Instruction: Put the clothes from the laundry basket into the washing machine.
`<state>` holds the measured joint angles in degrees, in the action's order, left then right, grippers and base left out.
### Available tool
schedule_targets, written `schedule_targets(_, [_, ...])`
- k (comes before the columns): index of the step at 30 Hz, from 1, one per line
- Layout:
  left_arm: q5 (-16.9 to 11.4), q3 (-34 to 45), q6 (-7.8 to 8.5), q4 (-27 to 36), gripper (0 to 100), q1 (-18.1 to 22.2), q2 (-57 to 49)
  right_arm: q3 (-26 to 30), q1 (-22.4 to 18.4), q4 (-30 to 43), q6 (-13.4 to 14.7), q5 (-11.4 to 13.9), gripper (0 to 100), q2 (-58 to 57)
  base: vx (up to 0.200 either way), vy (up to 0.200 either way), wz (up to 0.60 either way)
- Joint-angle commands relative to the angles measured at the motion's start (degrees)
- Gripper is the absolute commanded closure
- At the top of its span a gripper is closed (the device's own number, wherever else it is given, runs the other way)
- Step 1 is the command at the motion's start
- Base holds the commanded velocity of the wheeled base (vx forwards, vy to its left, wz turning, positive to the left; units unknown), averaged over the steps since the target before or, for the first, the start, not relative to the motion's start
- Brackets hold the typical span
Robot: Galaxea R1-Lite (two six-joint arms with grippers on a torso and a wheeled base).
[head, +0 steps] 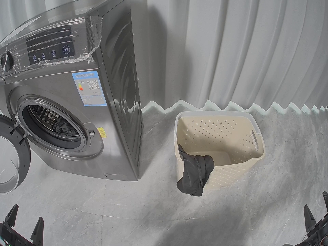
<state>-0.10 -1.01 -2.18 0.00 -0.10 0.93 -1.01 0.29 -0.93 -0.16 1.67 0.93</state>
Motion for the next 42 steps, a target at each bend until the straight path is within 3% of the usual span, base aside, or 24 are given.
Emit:
schedule_targets(1, [0.01, 0.92, 0.07, 0.0, 0, 0.01, -0.93, -6.9, 0.15, -2.41, 0.51, -0.18, 0, -0.93, 0.0, 0.0, 0.0])
schedule_targets(5, [0.01, 0.92, 0.25, 0.0, 0, 0.01, -0.93, -11.12, 0.67, 1.89, 0.69, 1.23, 0, 2.85, 0.0, 0.0, 0.0])
schedule_targets(6, [0.01, 0.92, 0.16, 0.0, 0, 0.01, -0.93, -11.82, 1.99, 4.09, 0.69, 3.6, 0, 7.51, 0.0, 0.0, 0.0])
schedule_targets(7, [0.01, 0.92, 0.16, 0.0, 0, 0.01, -0.93, -11.91, 2.52, 4.44, 0.69, 4.39, 0, 9.36, 0.0, 0.0, 0.0])
schedule_targets(10, [0.1, 0.92, 0.07, 0.0, 0, 0.01, -0.93, -12.7, 6.12, 2.77, 0.95, 8.61, 0, 21.05, 0.0, 0.0, 0.0])
schedule_targets(12, [0.01, 0.92, 0.07, 0.0, 0, 0.01, -0.93, -13.23, 7.09, 0.93, 0.95, 9.32, 0, 25.79, 0.0, 0.0, 0.0])
schedule_targets(13, [0.01, 0.92, 0.07, 0.0, 0, 0.01, -0.93, -13.67, 8.58, -3.38, 0.77, 10.11, 0, 33.0, 0.0, 0.0, 0.0])
schedule_targets(14, [0.01, 0.92, 0.07, 0.0, 0, 0.01, -0.93, -13.67, 8.58, -3.38, 0.77, 10.11, 0, 33.0, 0.0, 0.0, 0.0])
schedule_targets(17, [0.01, 0.92, 0.16, 0.0, 0, 0.01, -0.93, -13.84, 13.24, -15.77, 1.39, 10.37, 0, 48.29, 0.0, 0.0, 0.0])
schedule_targets(23, [0.01, 0.92, 0.07, 0.0, 0, 0.01, -0.93, -13.93, 16.06, -26.67, 3.94, 10.2, 0, 65.43, 0.0, 0.0, 0.0])
schedule_targets(31, [0.01, 0.92, -0.02, 0.0, 0, 0.01, -0.93, -16.57, 18.78, -35.81, 7.45, 10.02, 0, 80.11, 0.0, 0.0, 0.0])
schedule_targets(39, [0.01, 0.92, 0.16, 0.0, 0, 0.01, -0.93, -17.53, 20.45, -44.25, 7.54, 9.84, 0, 92.94, 0.0, 0.0, 0.0])
schedule_targets(42, [0.01, 0.92, 0.16, 0.0, 0, 0.01, -0.93, -18.41, 20.8, -46.8, 7.54, 8.53, 0, 96.72, 0.0, 0.0, 0.0])
